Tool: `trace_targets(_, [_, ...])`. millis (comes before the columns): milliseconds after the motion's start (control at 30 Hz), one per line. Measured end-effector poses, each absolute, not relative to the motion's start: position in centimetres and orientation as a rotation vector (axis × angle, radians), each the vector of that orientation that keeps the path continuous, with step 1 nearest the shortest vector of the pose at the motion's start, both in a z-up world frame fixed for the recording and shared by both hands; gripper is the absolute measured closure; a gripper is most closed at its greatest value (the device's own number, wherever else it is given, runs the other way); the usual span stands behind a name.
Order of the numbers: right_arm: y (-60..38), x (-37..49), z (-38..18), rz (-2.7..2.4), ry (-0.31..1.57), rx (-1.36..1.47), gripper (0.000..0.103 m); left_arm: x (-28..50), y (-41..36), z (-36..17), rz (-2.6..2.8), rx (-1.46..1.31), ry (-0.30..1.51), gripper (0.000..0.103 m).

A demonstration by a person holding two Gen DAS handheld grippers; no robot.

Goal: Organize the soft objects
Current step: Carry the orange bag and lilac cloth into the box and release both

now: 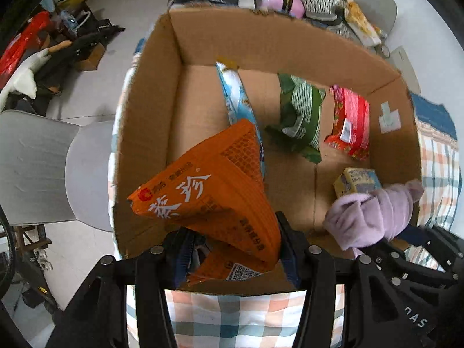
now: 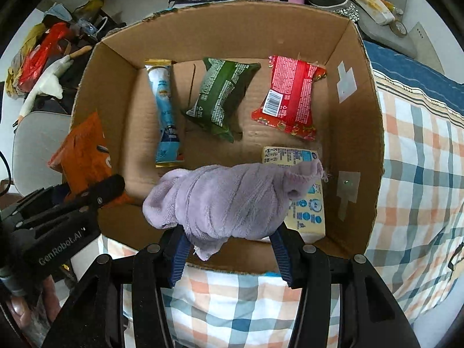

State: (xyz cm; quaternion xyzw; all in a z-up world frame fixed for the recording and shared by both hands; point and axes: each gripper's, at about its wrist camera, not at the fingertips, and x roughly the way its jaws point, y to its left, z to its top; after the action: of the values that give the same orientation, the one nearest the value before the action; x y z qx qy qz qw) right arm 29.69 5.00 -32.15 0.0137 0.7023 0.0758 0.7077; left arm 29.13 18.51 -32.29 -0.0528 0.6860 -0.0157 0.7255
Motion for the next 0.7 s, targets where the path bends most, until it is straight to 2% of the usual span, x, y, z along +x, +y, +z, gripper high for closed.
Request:
trace_targets(167, [4.7, 30.2, -33.3, 0.158, 1.607, 0.037, 0.038, 29.2, 18.4, -33.1, -0.028, -0.121, 1.553, 0.052])
trace_targets(267, [4.5, 30.1, -33.2, 0.148, 1.606, 0.035, 0.037, 29.2, 18.5, -33.0, -0.026, -0.126, 1.544, 0.05])
trace_targets(300, [4.5, 30.1, -33.2, 0.149, 1.609, 0.038, 0.037, 29.2, 18.4, -32.9, -0.028, -0.124, 1.538, 0.047])
trace_targets(367, [4.4, 30.0, -33.0, 0.139, 1.603, 0.029, 0.037, 29.2, 18.5, -32.4, -0.027, -0.121, 1.519, 0.032])
trace_targets(400, [4.3, 30.0, -32.9, 0.14, 1.6, 0.03, 0.036, 29.2, 18.5, -32.2, -0.024, -0.122, 1.512, 0.031])
trace_targets(467, [4.2, 30.1, -32.6, 0.135, 1.596, 0.029, 0.034, 29.1, 18.5, -31.7, -0.017, -0.125, 1.493, 0.021])
trace_targets(533, [4.1, 30.1, -32.3, 0.131, 1.588, 0.024, 0.03, 29.1, 18.6, -31.2, -0.008, -0.124, 1.481, 0.018])
trace_targets(700, [3.1, 30.2, -31.6, 0.096, 1.567, 0.011, 0.006, 28.8, 19.3, -30.2, 0.013, -0.147, 1.443, 0.011])
